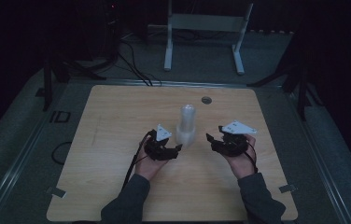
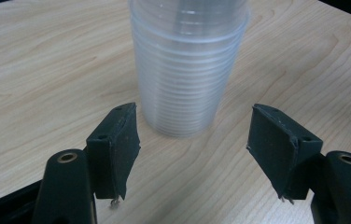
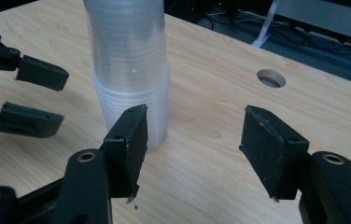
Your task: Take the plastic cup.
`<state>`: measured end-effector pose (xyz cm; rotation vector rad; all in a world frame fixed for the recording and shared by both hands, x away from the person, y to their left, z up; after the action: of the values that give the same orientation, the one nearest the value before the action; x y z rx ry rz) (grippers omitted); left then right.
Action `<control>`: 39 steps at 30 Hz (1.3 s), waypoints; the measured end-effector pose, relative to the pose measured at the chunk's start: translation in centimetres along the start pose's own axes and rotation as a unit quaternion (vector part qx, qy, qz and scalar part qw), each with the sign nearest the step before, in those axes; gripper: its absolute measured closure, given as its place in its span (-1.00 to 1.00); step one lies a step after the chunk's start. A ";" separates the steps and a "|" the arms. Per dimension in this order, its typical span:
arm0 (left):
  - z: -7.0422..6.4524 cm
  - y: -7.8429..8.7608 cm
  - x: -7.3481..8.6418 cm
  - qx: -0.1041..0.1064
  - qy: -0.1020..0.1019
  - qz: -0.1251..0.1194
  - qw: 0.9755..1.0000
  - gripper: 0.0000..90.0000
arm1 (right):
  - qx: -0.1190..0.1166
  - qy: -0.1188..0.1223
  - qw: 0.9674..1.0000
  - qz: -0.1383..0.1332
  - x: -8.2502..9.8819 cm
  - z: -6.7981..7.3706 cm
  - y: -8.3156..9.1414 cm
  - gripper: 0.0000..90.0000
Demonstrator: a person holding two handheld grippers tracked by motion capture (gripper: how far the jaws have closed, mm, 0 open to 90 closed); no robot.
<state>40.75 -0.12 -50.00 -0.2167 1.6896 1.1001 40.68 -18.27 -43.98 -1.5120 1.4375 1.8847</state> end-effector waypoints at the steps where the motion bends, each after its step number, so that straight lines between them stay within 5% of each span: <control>1: 0.0 0.0 -0.2 0.001 -0.002 -0.001 1.000 -0.31 | 0.000 0.002 1.000 -0.002 -0.3 0.1 0.0 -0.10; 10: -0.2 -0.6 -0.9 -0.001 -0.007 -0.009 1.000 -0.50 | -0.001 0.007 1.000 -0.007 -1.0 0.4 -0.1 -0.12; 39: 0.4 -3.6 -2.8 -0.015 0.005 -0.029 0.999 -0.60 | -0.013 -0.015 0.999 -0.027 -2.6 0.5 -0.8 -0.14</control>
<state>44.38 -2.84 -49.68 -0.2890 1.6656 1.0835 42.01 -16.62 -42.13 -1.5113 1.3504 1.8948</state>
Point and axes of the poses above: each handheld gripper's, and its own axes: y roughly backward along the jaws, x roughly out of its underside, z roughly to its left, the point moved 8 cm from there along -y, roughly forward along the jaws, and after that the axes turned 2 degrees about -y, right-handed, at the moved point
